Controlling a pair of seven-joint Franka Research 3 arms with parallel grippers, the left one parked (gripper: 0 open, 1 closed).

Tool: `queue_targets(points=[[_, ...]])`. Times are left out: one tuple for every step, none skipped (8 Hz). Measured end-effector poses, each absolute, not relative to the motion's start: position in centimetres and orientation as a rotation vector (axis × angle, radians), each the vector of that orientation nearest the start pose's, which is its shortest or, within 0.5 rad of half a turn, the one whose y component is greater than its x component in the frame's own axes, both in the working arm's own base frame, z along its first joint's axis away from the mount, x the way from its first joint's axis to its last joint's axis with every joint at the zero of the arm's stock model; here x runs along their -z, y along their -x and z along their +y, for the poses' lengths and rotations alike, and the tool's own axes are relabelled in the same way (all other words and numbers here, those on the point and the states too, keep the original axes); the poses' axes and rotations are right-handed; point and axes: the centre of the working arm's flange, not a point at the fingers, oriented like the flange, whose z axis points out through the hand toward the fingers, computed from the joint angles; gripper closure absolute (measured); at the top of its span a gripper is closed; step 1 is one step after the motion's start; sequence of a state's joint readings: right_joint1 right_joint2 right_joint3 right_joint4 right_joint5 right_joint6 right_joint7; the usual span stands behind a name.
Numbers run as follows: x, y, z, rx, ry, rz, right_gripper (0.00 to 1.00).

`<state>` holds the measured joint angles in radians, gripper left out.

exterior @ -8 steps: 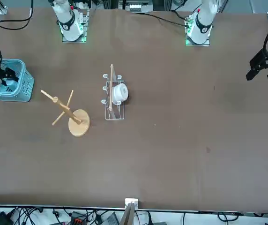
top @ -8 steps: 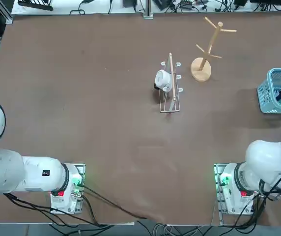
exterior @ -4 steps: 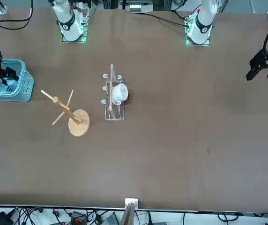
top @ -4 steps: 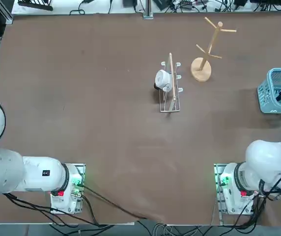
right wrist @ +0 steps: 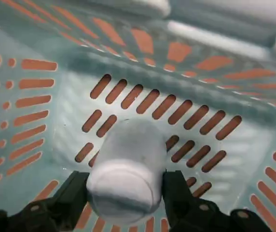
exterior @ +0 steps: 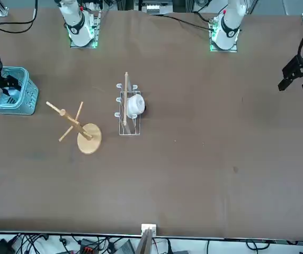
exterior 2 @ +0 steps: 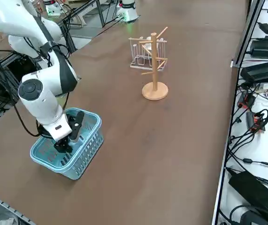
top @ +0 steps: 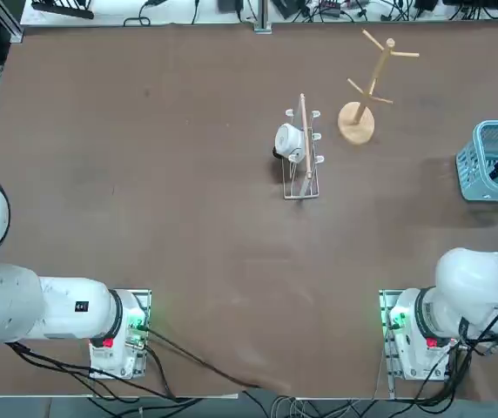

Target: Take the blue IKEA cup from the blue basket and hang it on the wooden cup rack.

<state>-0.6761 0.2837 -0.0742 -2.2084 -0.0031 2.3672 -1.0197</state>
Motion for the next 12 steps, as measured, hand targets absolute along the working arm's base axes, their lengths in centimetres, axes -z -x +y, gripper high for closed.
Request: queue_targets(points=[[-24.3,-39.5,-36.7,-0.149,3.025,-0.421,0.14],[-24.6,-39.7,-36.5,-0.145,3.025,-0.429,0.14],[-25.0,-39.9,-36.3,-0.138,3.028,-0.436,0.14],[-25.6,-40.2,-36.3,-0.137,3.025,-0.442,0.14],[-26.7,-40.5,-36.4,-0.153,3.010,-0.444,0.14],[-28.1,-41.0,-36.8,-0.169,2.995,-0.445,0.14],[-29.9,-41.6,-37.3,-0.180,2.983,-0.447,0.14],[-32.0,-42.2,-37.7,-0.185,2.977,-0.448,0.14],[-34.1,-42.6,-37.9,-0.185,2.974,-0.451,0.14],[-36.2,-43.2,-37.8,-0.183,2.971,-0.465,0.14],[-38.6,-43.9,-37.2,-0.181,2.965,-0.491,0.14],[-41.7,-45.1,-36.1,-0.174,2.947,-0.519,0.14]])
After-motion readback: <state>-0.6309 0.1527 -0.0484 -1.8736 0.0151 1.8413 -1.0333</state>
